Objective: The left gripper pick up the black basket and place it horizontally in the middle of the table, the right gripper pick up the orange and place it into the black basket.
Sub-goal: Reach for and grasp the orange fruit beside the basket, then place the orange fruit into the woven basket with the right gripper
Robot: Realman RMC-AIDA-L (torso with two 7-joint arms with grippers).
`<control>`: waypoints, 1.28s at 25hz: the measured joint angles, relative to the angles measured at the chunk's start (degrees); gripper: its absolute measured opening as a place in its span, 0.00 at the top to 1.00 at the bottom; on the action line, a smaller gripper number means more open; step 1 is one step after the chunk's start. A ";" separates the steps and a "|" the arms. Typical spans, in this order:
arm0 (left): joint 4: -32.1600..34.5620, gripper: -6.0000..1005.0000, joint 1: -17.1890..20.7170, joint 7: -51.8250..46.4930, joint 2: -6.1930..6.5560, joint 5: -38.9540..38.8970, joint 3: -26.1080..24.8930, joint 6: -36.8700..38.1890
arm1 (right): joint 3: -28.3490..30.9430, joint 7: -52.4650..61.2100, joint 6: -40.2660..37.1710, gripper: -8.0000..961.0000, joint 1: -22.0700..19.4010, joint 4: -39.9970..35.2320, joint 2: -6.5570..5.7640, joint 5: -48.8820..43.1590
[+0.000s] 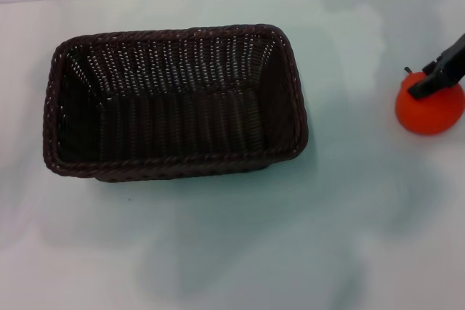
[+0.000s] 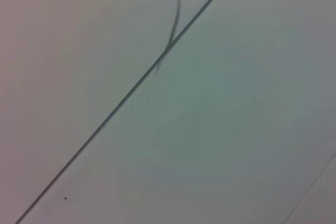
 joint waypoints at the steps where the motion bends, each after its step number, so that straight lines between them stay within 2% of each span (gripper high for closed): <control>1: -0.01 0.10 0.00 -0.03 0.00 0.00 0.01 -0.16 | -0.02 -0.04 -0.29 0.25 0.21 0.01 0.07 -0.79; 2: -0.01 0.10 -0.03 -0.05 0.00 0.01 0.04 -0.41 | -0.05 -0.12 -0.59 0.25 0.39 0.04 0.13 -1.37; 8: -0.21 0.10 -0.61 -0.31 0.06 0.04 1.01 -1.76 | -1.41 -0.54 -1.82 0.48 0.55 0.07 0.18 -2.08; 13: -1.19 0.10 -1.01 -0.31 0.36 0.04 1.12 -2.18 | -2.16 -0.57 -2.00 0.73 0.37 0.22 0.17 -2.43; 18: -1.37 0.10 -1.21 -0.30 0.44 0.04 1.36 -2.61 | -1.82 -1.31 -2.29 0.82 0.21 0.31 0.17 -2.42; 24: -1.44 0.10 -1.20 -0.31 0.44 0.02 1.33 -2.62 | 1.20 -3.63 -1.56 0.89 0.05 0.34 0.27 -0.79; 29: -1.49 0.10 -0.97 -0.36 0.54 0.02 1.28 -2.29 | 8.12 -7.82 0.09 0.91 -0.05 0.24 -0.01 3.68; 31: -1.49 0.10 -0.80 -0.37 0.54 -0.02 1.28 -2.12 | 13.08 -11.27 0.77 0.92 -0.50 -0.03 -0.33 11.09; 32: -1.49 0.10 -0.75 -0.37 0.54 -0.08 1.28 -2.09 | 13.08 -11.27 0.77 0.92 -0.50 -0.03 -0.33 11.09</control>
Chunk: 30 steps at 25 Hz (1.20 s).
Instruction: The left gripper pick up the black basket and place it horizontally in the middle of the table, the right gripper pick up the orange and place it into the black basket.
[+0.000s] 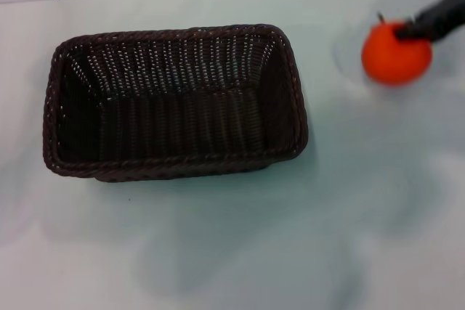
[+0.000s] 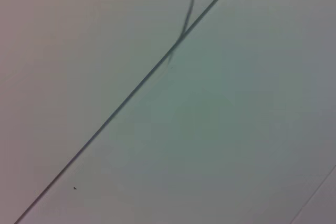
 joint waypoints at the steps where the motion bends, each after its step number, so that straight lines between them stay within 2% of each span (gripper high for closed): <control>1: 0.00 0.10 0.09 -0.01 0.00 -0.13 0.00 0.04 | 1.77 -3.36 -0.07 0.92 -0.56 0.29 -0.13 7.57; 2: 0.00 0.10 0.15 -0.03 -0.02 -0.19 0.00 0.05 | 1.77 -3.36 -0.07 0.92 -0.56 0.29 -0.13 7.57; 6: 0.00 0.10 0.29 -0.09 -0.14 -0.19 0.01 0.15 | 1.55 -10.58 -1.66 0.92 -1.30 3.43 -0.02 25.73; 8: -0.01 0.10 0.31 -0.10 -0.23 -0.13 0.01 0.27 | 0.22 -13.47 -3.02 0.92 -0.65 5.41 0.84 32.68; 12: -0.05 0.10 0.36 -0.11 -0.31 -0.22 0.00 0.98 | -4.18 -16.09 -3.81 0.93 1.40 6.11 4.44 39.20; 14: -0.06 0.10 0.39 -0.11 -0.31 -0.30 0.01 1.10 | -6.50 -17.22 -3.90 0.93 2.59 6.21 6.63 40.29; 16: -0.08 0.10 0.42 -0.11 -0.35 -0.32 0.00 1.17 | -8.80 -18.12 -3.73 0.90 3.65 6.39 8.30 40.23; 20: -0.09 0.10 0.43 -0.11 -0.47 -0.33 -0.01 1.36 | -13.16 -18.33 -0.73 0.86 4.73 7.11 10.29 40.10; 23: -0.09 0.10 0.39 -0.11 -0.47 -0.33 -0.20 1.42 | -13.96 -18.44 0.43 0.79 4.62 7.62 10.89 40.25; 30: -0.09 0.10 -0.08 0.29 -0.28 -0.64 -0.45 1.69 | -13.30 -19.40 0.08 0.64 2.78 8.21 10.93 42.26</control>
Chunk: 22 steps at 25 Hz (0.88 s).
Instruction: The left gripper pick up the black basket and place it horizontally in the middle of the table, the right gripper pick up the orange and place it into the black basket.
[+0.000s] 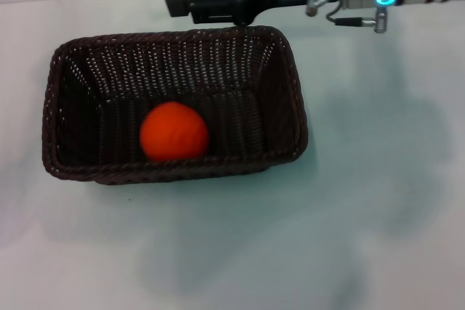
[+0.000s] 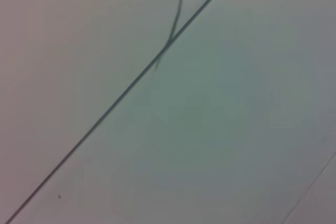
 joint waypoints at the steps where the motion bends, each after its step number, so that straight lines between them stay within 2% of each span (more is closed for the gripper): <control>1: 0.00 0.10 0.00 0.37 -0.01 -0.40 0.00 0.01 | 0.00 -0.65 -0.04 0.59 -0.74 -0.16 -0.04 1.43; 6: -0.71 0.10 0.97 6.36 -0.81 -6.13 0.01 0.44 | 0.55 -7.42 1.10 0.38 -6.91 -0.11 -0.03 13.72; 11: -7.15 0.10 2.97 22.40 -1.25 -18.03 -0.63 4.30 | 2.57 -16.49 4.72 0.17 -13.05 3.12 0.24 27.35; 15: -13.64 0.10 4.18 35.23 -1.60 -25.34 -3.79 7.77 | 5.19 -27.17 4.86 0.10 -16.37 10.28 0.30 39.61; 16: -15.08 0.10 4.37 38.41 -1.62 -26.12 -5.08 8.78 | 6.67 -32.63 4.53 0.09 -17.51 14.24 0.33 46.18; 17: -15.87 0.10 4.48 40.06 -1.63 -26.37 -5.90 9.35 | 6.67 -32.63 4.53 0.09 -17.51 14.24 0.33 46.18; 22: -20.58 0.10 4.96 51.45 -1.70 -26.55 -11.23 12.62 | 9.93 -43.90 4.15 0.09 -19.03 22.95 0.39 60.87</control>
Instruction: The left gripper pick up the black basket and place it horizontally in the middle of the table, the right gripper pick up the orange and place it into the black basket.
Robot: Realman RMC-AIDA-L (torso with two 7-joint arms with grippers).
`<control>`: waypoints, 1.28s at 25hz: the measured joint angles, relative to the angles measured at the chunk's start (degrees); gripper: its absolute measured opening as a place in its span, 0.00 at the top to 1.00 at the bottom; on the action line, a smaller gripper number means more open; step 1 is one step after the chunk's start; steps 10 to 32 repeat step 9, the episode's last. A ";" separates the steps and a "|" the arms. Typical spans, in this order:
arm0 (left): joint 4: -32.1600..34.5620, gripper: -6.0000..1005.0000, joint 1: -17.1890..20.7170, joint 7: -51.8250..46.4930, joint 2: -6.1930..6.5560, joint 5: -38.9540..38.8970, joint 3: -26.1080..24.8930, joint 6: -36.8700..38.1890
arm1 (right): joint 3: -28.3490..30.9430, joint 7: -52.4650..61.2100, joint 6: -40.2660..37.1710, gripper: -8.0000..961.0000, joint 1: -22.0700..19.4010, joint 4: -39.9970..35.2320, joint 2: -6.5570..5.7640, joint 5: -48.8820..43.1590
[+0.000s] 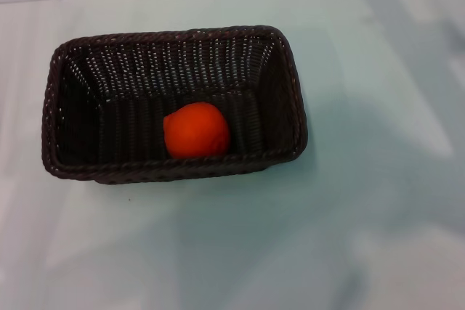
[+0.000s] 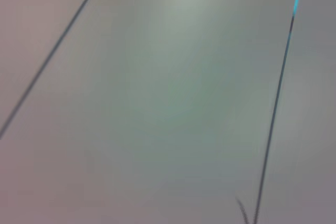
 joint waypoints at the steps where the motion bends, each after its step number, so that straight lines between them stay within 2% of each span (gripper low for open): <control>1: -0.70 0.10 0.05 1.83 -0.03 0.00 -0.48 0.38 | 0.64 -1.80 -0.03 0.09 -0.18 1.14 0.00 1.89; 2: -1.44 0.10 0.08 3.87 -0.05 -0.02 -0.93 0.72 | 1.67 -4.85 -0.09 0.09 -0.34 2.91 0.03 4.77; 7: -3.52 0.10 0.12 8.95 -0.13 -0.05 -1.46 1.45 | 3.19 -6.82 -0.15 0.09 -0.34 4.40 0.08 6.91; 32: -3.72 0.10 0.12 9.13 -0.17 -0.07 -1.48 1.58 | 3.44 -6.87 -0.08 0.09 -0.35 4.43 0.08 7.04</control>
